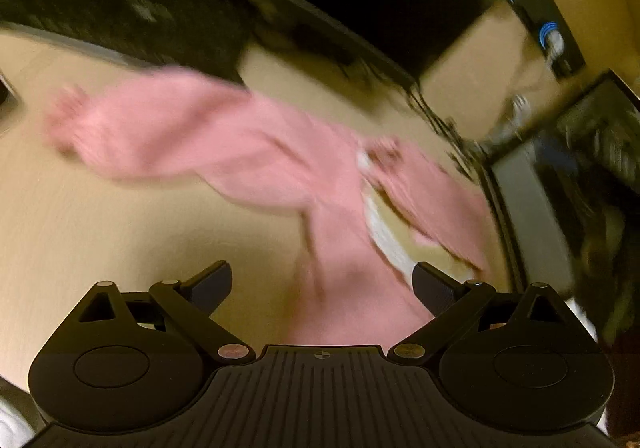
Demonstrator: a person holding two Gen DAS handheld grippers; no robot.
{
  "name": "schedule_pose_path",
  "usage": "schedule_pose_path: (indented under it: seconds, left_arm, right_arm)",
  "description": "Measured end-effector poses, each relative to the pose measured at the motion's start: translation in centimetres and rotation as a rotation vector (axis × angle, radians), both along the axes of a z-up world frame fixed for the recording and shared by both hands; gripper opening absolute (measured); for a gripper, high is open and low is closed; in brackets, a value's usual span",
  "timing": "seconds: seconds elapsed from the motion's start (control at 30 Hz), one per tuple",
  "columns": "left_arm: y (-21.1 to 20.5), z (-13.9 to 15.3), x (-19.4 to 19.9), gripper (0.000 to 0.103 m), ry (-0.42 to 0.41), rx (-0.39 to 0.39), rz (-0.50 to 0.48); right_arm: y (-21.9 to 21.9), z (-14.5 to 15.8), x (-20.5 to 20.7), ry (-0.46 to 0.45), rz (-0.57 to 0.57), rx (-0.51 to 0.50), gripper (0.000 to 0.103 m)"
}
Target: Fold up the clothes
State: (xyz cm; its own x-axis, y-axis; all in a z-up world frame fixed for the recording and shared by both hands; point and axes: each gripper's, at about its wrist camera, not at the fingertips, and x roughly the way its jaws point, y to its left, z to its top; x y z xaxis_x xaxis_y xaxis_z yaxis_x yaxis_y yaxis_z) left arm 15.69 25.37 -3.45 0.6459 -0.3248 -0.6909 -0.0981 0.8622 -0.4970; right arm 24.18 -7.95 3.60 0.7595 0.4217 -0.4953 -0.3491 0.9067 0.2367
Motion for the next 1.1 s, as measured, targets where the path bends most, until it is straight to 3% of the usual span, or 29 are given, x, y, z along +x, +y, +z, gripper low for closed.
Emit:
schedule_pose_path:
  seconds: [0.13, 0.23, 0.3, 0.47, 0.53, 0.6, 0.63, 0.67, 0.7, 0.9, 1.0, 1.1]
  left_arm:
    - [2.6, 1.4, -1.0, 0.099, -0.072, 0.225, 0.154]
    - [4.3, 1.2, -0.4, 0.099, -0.102, 0.362, 0.188]
    - [5.2, 0.4, 0.7, 0.099, -0.078, 0.396, 0.196]
    - [6.2, -1.5, 3.9, 0.099, -0.048, 0.380, 0.144]
    - [6.0, -2.2, 4.8, 0.082, -0.031, 0.380, 0.113]
    - [5.6, -2.7, 5.2, 0.052, -0.001, 0.362, 0.070]
    - [5.4, -2.6, 5.3, 0.043, 0.002, 0.343, 0.054]
    - [5.2, -2.4, 5.3, 0.024, 0.005, 0.323, 0.038]
    - [4.9, -1.7, 5.3, 0.019, -0.002, 0.305, 0.025]
    - [0.2, 5.8, 5.5, 0.018, -0.138, 0.101, -0.096]
    - [-4.7, 9.3, 7.3, 0.018, -0.203, 0.017, -0.194]
    - [-9.8, 10.6, 10.1, 0.018, -0.214, -0.088, -0.277]
  right_arm:
    - [-0.9, -3.1, -2.8, 0.044, -0.015, -0.072, 0.064]
    - [-0.9, -4.3, -4.2, 0.070, -0.007, -0.091, 0.067]
    - [-0.9, -4.9, -5.0, 0.087, -0.002, -0.093, 0.070]
    - [-1.9, -4.9, -5.9, 0.091, -0.024, -0.087, 0.074]
    - [-2.8, -4.8, -6.2, 0.091, -0.045, -0.085, 0.074]
    - [-4.1, -4.7, -6.6, 0.089, -0.070, -0.079, 0.075]
    - [-4.8, -4.7, -6.8, 0.088, -0.086, -0.073, 0.075]
    - [-5.5, -4.8, -6.9, 0.088, -0.106, -0.062, 0.075]
    - [-6.3, -4.9, -7.0, 0.088, -0.123, -0.051, 0.075]
    - [-8.9, -6.3, -7.3, 0.082, -0.180, -0.003, 0.075]
    - [-9.6, -7.1, -7.1, 0.090, -0.181, 0.033, 0.075]
    - [-10.1, -7.5, -7.0, 0.085, -0.180, 0.044, 0.075]
